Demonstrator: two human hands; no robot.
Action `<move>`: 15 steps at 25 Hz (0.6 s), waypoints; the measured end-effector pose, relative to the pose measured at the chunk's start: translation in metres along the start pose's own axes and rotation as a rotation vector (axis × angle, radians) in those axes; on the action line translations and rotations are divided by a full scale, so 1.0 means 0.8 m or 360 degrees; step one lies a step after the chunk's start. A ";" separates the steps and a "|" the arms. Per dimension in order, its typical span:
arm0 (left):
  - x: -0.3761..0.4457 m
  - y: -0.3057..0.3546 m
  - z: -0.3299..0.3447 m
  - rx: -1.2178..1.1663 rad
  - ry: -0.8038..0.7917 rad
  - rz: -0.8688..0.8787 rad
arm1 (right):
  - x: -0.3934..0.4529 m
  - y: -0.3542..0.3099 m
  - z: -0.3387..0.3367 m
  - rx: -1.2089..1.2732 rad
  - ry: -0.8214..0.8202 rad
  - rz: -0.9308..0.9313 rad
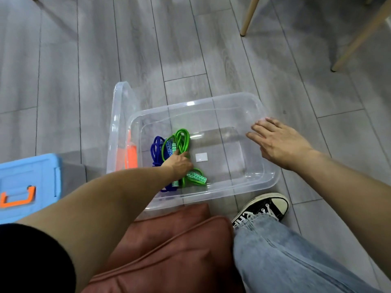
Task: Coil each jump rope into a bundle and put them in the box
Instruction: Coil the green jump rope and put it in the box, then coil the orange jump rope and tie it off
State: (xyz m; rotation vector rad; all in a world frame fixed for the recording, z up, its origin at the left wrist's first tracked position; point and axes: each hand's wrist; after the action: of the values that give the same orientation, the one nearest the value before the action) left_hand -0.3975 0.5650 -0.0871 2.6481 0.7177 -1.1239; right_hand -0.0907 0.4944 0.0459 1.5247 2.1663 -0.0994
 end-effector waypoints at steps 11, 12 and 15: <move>-0.007 0.024 -0.016 -0.0182 0.0175 -0.0197 | 0.014 -0.019 -0.017 -0.0039 -0.0033 0.0083; -0.008 0.030 -0.021 -0.0280 0.0190 -0.0256 | 0.014 -0.019 -0.019 0.0007 -0.0041 0.0105; -0.014 0.047 -0.046 -0.0554 0.0314 -0.0388 | 0.015 -0.014 -0.036 0.0150 0.0001 0.0170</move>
State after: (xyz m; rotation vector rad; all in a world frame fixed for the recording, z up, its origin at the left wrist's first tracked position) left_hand -0.3626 0.5406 -0.0546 2.4375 1.1811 -0.7087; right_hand -0.1142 0.5101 0.0637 1.6897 2.1029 -0.1680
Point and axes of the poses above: each hand's wrist, its own x-axis towards the middle knuckle, its own z-axis out of the palm, y = z × x, and after that the axes turned 4 degrees about -x, right-handed
